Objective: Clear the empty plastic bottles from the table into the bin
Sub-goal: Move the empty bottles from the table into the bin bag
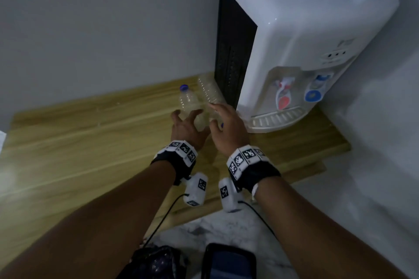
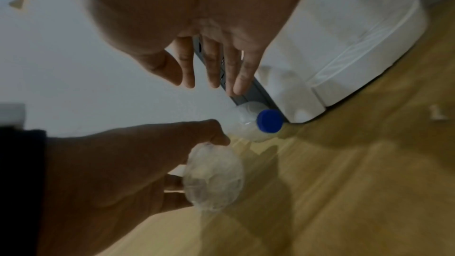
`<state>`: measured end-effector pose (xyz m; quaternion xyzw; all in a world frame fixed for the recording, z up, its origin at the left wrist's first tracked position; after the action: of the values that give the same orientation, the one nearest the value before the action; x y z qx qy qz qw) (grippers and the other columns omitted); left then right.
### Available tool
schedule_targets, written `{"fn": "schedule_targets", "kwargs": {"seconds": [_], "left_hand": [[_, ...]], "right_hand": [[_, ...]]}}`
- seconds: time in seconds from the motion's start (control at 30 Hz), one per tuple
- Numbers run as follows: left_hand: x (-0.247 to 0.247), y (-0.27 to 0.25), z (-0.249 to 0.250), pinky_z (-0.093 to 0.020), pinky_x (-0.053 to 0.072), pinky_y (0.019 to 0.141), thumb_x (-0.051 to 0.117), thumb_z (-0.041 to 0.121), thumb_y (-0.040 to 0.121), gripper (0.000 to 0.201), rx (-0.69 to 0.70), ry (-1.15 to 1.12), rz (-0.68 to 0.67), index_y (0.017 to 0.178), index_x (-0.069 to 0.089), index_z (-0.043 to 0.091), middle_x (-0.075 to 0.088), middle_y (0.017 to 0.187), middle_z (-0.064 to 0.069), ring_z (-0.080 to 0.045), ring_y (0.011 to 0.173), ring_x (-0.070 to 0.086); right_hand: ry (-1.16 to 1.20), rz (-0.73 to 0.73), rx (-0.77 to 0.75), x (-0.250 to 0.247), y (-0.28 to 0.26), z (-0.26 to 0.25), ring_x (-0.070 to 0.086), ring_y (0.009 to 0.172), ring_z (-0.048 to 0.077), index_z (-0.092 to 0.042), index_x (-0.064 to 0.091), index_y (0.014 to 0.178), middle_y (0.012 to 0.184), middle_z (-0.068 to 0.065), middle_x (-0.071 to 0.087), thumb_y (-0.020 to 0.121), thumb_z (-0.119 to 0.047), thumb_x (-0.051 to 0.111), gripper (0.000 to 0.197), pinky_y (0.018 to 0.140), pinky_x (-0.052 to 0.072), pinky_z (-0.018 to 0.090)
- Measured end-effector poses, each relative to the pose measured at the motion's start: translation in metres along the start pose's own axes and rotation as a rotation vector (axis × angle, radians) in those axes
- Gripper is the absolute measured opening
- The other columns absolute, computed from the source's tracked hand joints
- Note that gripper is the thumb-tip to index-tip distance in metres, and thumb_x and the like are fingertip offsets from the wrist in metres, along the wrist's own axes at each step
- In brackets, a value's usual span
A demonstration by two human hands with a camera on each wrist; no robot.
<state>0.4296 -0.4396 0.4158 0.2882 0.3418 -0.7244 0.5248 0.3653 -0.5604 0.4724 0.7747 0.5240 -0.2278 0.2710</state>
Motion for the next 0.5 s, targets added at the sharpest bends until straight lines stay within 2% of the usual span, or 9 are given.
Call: {"fn": "schedule_targets", "kwargs": {"seconds": [0.1, 0.23, 0.3, 0.4, 0.5], "left_hand": [[-0.019, 0.015, -0.018, -0.041, 0.051, 0.105, 0.068, 0.051, 0.083, 0.063, -0.014, 0.029, 0.039, 0.142, 0.047, 0.040, 0.017, 0.157, -0.016, -0.045, 0.120, 0.060], [-0.041, 0.015, -0.044, -0.039, 0.049, 0.102, 0.069, 0.042, 0.085, 0.062, -0.035, 0.023, 0.061, 0.143, 0.047, 0.041, 0.018, 0.158, -0.014, -0.045, 0.123, 0.057], [-0.048, 0.012, -0.058, -0.038, 0.049, 0.101, 0.070, 0.040, 0.085, 0.063, -0.036, 0.014, 0.060, 0.144, 0.046, 0.041, 0.018, 0.159, -0.013, -0.044, 0.126, 0.054], [-0.059, 0.003, -0.078, -0.037, 0.048, 0.100, 0.070, 0.039, 0.084, 0.064, -0.022, -0.014, 0.060, 0.143, 0.047, 0.042, 0.020, 0.158, -0.014, -0.043, 0.128, 0.052], [-0.066, -0.010, -0.096, -0.037, 0.049, 0.104, 0.073, 0.041, 0.080, 0.064, -0.006, -0.061, 0.070, 0.140, 0.050, 0.044, 0.027, 0.154, -0.014, -0.039, 0.126, 0.054]], "right_hand": [[-0.126, -0.080, 0.057, 0.027, 0.028, 0.009, 0.036, 0.141, 0.027, -0.020, 0.050, 0.139, 0.154, 0.005, 0.037, 0.090, -0.020, 0.049, 0.049, 0.114, 0.034, 0.043], [-0.300, -0.189, 0.175, 0.053, 0.063, 0.026, 0.020, 0.147, 0.033, -0.032, 0.033, 0.147, 0.163, 0.000, 0.015, 0.083, -0.036, 0.047, 0.065, 0.117, 0.025, 0.053], [-0.323, -0.206, 0.208, 0.063, 0.073, 0.033, 0.019, 0.147, 0.034, -0.035, 0.030, 0.148, 0.164, -0.002, 0.009, 0.082, -0.036, 0.050, 0.069, 0.116, 0.026, 0.052], [-0.298, -0.210, 0.205, 0.076, 0.073, 0.036, 0.024, 0.145, 0.035, -0.042, 0.025, 0.147, 0.164, -0.007, 0.003, 0.082, -0.025, 0.055, 0.074, 0.114, 0.033, 0.049], [-0.299, -0.195, 0.166, 0.086, 0.058, 0.027, 0.027, 0.144, 0.034, -0.044, 0.030, 0.146, 0.164, -0.006, 0.008, 0.081, -0.021, 0.057, 0.075, 0.112, 0.035, 0.044]]}}
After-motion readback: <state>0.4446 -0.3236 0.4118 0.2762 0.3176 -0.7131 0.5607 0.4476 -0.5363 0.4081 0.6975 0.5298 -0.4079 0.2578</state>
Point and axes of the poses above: each hand's wrist, its own y-axis towards the middle knuckle, its own x-axis out of the palm, z = x × y, the point moved 6 cm from there along y, towards the middle knuckle
